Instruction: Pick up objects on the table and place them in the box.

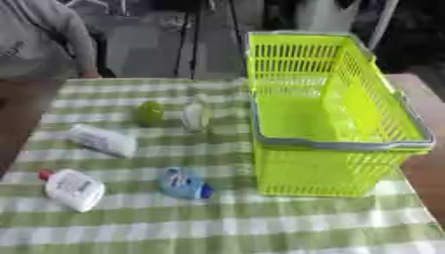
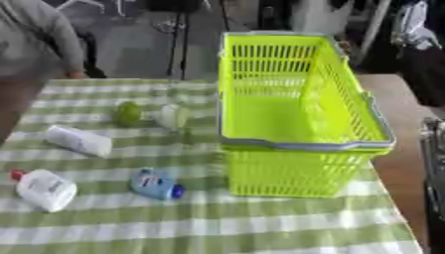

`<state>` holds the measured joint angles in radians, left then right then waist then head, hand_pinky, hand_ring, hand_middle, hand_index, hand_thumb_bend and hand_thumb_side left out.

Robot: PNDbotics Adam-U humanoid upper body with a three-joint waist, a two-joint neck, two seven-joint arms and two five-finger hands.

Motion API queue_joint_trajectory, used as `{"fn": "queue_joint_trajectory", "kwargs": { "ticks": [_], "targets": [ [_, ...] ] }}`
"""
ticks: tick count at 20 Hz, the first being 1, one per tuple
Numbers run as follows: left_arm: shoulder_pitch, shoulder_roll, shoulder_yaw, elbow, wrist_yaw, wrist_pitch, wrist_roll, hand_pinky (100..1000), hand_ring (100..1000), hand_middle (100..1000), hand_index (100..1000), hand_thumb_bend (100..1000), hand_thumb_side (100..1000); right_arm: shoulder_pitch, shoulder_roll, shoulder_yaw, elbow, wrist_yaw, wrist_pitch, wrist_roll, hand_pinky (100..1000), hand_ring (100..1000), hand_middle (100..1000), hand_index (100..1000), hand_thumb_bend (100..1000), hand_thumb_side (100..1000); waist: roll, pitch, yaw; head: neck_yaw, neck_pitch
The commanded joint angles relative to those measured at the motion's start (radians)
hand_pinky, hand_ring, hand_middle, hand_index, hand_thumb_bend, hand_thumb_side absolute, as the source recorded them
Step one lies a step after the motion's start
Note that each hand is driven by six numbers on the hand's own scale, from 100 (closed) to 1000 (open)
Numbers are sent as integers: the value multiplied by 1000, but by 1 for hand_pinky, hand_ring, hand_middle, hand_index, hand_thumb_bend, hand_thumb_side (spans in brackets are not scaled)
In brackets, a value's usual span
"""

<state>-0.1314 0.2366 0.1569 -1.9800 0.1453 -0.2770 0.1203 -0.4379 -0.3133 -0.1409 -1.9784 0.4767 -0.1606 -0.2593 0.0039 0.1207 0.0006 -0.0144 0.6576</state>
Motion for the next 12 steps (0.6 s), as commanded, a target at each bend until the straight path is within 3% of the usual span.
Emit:
{"fn": "queue_joint_trajectory", "kwargs": {
  "ticks": [1, 12],
  "targets": [
    [-6, 18, 7, -20, 2, -1, 3, 675, 1000, 892, 887, 639, 559, -8, -14, -4, -22, 3, 1, 1, 589, 587, 665, 804, 100, 543, 1, -11, 0, -3, 2],
    [-6, 19, 7, -20, 6, 1, 11, 669, 988, 868, 880, 622, 565, -7, -13, -4, -22, 4, 2, 0, 590, 587, 665, 804, 100, 545, -1, -11, 1, -4, 2]
  ]
}}
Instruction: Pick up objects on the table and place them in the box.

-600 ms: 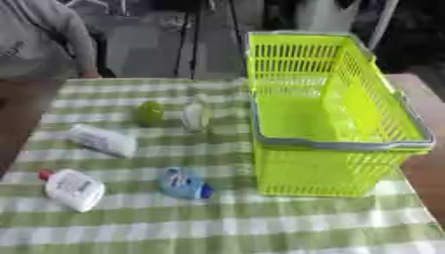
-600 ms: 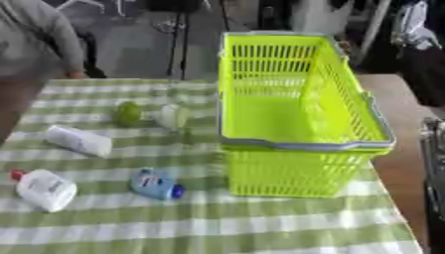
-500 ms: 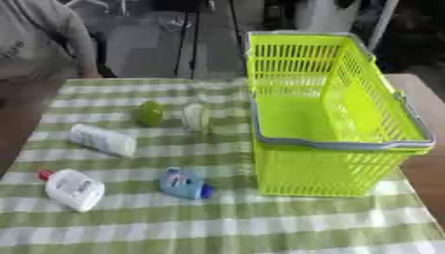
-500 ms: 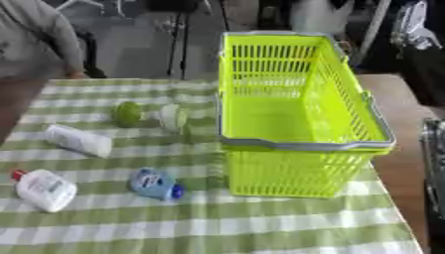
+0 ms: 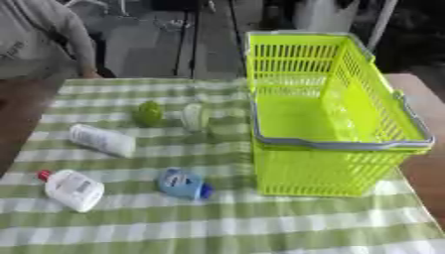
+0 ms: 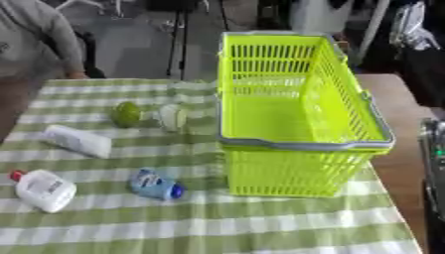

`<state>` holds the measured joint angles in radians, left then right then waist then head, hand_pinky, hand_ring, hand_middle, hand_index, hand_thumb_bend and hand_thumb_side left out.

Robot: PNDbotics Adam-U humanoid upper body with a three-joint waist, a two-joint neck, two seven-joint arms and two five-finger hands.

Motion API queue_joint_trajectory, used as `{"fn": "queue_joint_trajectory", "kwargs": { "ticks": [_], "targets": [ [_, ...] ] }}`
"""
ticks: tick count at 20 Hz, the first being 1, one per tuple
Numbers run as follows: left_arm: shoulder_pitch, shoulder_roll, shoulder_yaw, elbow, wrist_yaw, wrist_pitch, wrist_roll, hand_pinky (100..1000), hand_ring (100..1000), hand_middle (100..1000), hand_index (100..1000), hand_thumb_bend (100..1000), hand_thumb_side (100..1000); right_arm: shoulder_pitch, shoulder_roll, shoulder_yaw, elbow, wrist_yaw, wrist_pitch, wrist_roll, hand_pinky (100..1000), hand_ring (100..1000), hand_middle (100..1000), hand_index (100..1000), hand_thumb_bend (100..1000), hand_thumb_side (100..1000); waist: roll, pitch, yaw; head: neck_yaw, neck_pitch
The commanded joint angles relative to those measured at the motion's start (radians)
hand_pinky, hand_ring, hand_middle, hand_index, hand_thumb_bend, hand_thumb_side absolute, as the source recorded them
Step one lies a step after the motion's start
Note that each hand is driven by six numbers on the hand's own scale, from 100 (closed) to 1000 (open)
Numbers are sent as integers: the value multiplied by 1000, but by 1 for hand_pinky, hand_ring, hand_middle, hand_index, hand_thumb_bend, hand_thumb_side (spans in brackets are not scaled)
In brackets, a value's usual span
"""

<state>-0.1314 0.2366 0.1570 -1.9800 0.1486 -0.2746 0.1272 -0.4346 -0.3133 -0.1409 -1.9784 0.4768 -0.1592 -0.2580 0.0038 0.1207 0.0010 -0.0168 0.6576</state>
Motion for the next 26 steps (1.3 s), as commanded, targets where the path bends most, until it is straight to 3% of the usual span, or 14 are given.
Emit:
{"fn": "queue_joint_trajectory", "kwargs": {
  "ticks": [1, 10, 16, 22, 26],
  "targets": [
    [-7, 19, 7, -20, 3, -1, 4, 669, 987, 868, 880, 624, 564, -11, -13, -4, -22, 3, 1, -1, 590, 587, 666, 804, 100, 542, -1, -12, 1, -1, 2],
    [2, 54, 7, -20, -13, 1, -11, 671, 984, 867, 870, 625, 550, -12, -15, -1, -22, 4, 1, 3, 590, 588, 666, 805, 100, 539, -1, -14, 1, -1, 2],
    [65, 215, 11, -20, -99, -23, -66, 672, 960, 847, 862, 607, 495, -10, -22, 2, -22, 5, 4, 9, 590, 587, 665, 805, 100, 539, 7, -18, 1, -3, 4],
    [183, 418, 24, -20, -281, -25, -164, 676, 924, 813, 878, 658, 399, 2, -34, 4, -22, 6, 7, 14, 590, 586, 664, 804, 100, 540, 25, -32, 9, -11, 10],
    [214, 466, 24, -20, -430, 10, -280, 680, 925, 814, 886, 688, 382, 6, -37, 8, -22, 6, 9, 21, 590, 586, 664, 805, 100, 540, 30, -38, 12, -13, 12]
  ]
}}
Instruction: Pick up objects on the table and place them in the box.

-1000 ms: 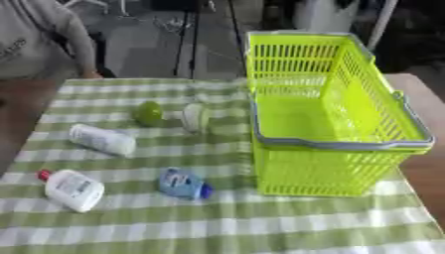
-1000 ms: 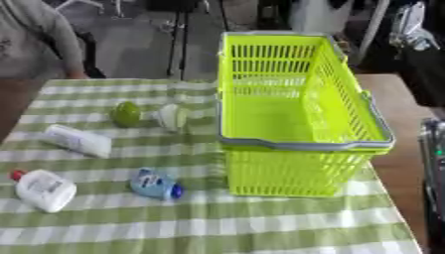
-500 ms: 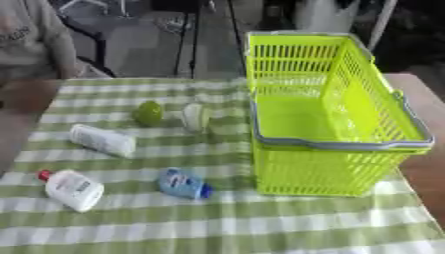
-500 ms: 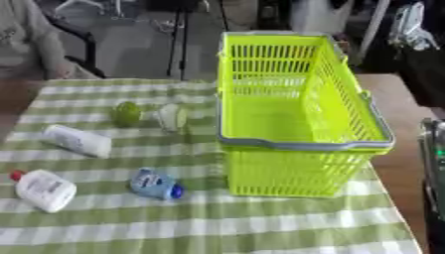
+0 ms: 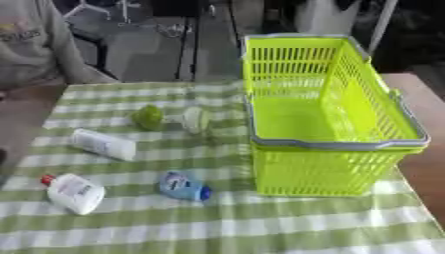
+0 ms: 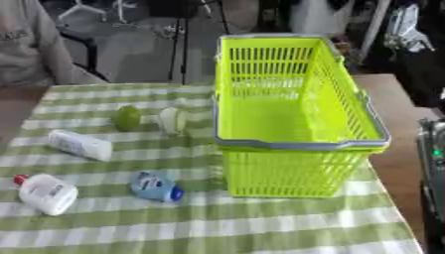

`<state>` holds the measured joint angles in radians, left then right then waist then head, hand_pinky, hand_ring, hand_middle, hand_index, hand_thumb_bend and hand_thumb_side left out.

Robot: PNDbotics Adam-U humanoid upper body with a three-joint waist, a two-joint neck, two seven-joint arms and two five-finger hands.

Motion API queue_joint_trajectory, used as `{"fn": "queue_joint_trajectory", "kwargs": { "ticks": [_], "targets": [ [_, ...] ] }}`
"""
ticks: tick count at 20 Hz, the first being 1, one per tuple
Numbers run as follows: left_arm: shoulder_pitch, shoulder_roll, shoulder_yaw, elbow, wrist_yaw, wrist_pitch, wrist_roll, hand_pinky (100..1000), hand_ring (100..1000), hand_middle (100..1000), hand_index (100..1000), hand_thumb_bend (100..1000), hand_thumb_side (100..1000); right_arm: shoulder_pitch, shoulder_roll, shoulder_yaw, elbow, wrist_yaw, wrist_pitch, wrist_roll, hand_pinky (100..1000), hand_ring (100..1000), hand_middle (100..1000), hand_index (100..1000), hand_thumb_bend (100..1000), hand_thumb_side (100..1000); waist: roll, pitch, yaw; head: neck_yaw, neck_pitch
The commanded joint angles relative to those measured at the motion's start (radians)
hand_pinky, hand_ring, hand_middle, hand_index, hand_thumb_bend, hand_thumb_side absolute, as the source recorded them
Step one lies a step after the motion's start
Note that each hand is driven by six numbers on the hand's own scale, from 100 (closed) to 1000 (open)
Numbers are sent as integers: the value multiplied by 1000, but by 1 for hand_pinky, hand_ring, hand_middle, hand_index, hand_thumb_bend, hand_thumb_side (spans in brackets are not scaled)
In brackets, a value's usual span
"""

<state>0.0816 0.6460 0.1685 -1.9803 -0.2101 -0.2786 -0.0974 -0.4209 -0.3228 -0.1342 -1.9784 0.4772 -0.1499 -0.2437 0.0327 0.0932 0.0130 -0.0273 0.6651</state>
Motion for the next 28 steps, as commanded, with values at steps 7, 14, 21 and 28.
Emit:
{"fn": "queue_joint_trajectory", "kwargs": {
  "ticks": [7, 14, 21, 28],
  "targets": [
    [-58, 147, -23, 114, -348, 44, -311, 702, 903, 807, 927, 837, 408, -4, -30, 5, -22, 0, 2, 15, 590, 583, 662, 804, 100, 543, 4, -14, -5, -2, 7],
    [-170, 186, -81, 272, -515, 27, -413, 707, 877, 794, 933, 902, 403, -2, -29, 10, -22, -6, 1, 24, 590, 582, 660, 804, 100, 544, 6, -16, -11, 1, 12],
    [-278, 199, -147, 400, -593, -31, -438, 710, 857, 786, 927, 933, 395, -1, -28, 13, -22, -12, 0, 30, 590, 582, 659, 804, 100, 544, 5, -19, -17, 11, 19],
    [-339, 192, -184, 463, -634, -78, -418, 710, 840, 778, 920, 945, 375, 0, -26, 16, -22, -16, -1, 33, 590, 581, 659, 804, 100, 544, 6, -19, -21, 45, 24]
  ]
}}
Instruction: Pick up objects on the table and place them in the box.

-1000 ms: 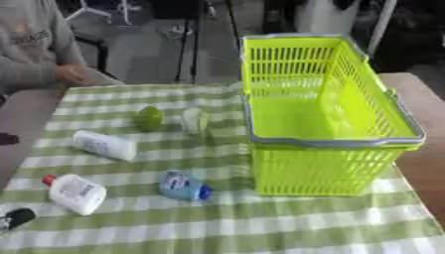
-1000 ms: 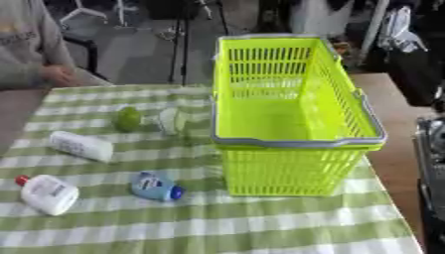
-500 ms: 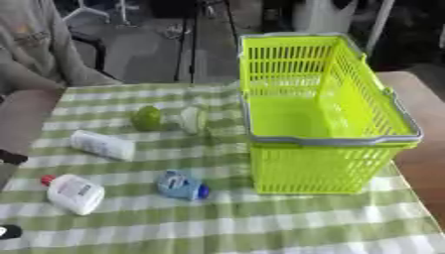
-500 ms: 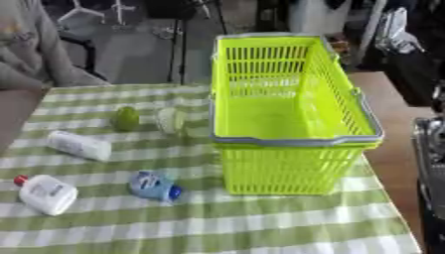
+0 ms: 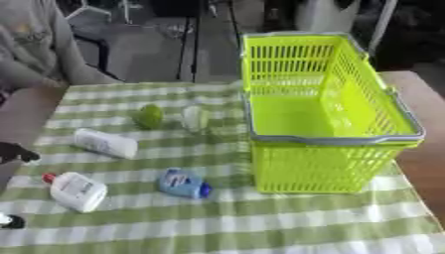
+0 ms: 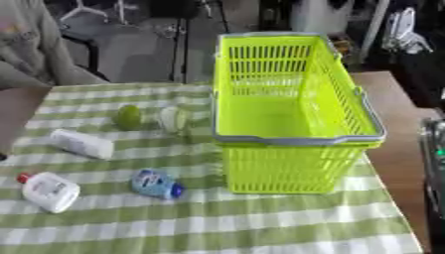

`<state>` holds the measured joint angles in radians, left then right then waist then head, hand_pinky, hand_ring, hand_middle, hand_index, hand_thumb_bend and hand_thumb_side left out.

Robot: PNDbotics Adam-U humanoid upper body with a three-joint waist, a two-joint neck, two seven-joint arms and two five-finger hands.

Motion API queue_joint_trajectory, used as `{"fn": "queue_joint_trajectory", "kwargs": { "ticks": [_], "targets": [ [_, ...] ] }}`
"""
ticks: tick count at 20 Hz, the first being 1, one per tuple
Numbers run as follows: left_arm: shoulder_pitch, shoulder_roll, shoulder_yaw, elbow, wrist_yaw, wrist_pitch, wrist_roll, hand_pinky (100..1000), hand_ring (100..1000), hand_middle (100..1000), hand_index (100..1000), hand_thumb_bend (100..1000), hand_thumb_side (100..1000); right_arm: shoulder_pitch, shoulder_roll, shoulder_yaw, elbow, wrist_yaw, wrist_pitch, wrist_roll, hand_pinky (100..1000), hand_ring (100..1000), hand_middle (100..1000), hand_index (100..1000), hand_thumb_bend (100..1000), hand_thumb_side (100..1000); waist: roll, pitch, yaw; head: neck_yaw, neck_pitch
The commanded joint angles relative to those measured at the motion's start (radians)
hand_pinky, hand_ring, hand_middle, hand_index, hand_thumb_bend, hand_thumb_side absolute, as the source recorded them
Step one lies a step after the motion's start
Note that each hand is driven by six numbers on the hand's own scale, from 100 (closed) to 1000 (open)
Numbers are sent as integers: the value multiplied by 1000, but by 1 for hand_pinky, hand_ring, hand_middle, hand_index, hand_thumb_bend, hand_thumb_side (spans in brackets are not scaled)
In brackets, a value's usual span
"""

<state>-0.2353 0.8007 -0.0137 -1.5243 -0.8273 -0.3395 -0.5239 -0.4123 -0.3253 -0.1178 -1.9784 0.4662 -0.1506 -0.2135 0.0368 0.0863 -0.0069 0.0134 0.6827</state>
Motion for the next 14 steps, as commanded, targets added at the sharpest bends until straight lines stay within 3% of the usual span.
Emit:
{"fn": "queue_joint_trajectory", "kwargs": {
  "ticks": [1, 8, 14],
  "targets": [
    [-26, 38, -5, 12, -22, -23, 12, 710, 815, 775, 918, 952, 370, -9, -24, -1, -22, -5, 0, 3, 590, 581, 659, 805, 100, 544, 1, -12, -2, 3, 7],
    [-101, 46, -59, 96, -85, -82, -7, 712, 753, 771, 921, 982, 351, -7, -22, 3, -22, -8, -1, 7, 591, 581, 659, 805, 100, 544, 0, -17, -5, -1, 13],
    [-144, 24, -80, 162, -118, -112, 9, 708, 751, 775, 918, 967, 358, -7, -20, 5, -22, -9, -2, 9, 591, 581, 658, 805, 100, 544, -1, -19, -7, 1, 15]
  ]
}}
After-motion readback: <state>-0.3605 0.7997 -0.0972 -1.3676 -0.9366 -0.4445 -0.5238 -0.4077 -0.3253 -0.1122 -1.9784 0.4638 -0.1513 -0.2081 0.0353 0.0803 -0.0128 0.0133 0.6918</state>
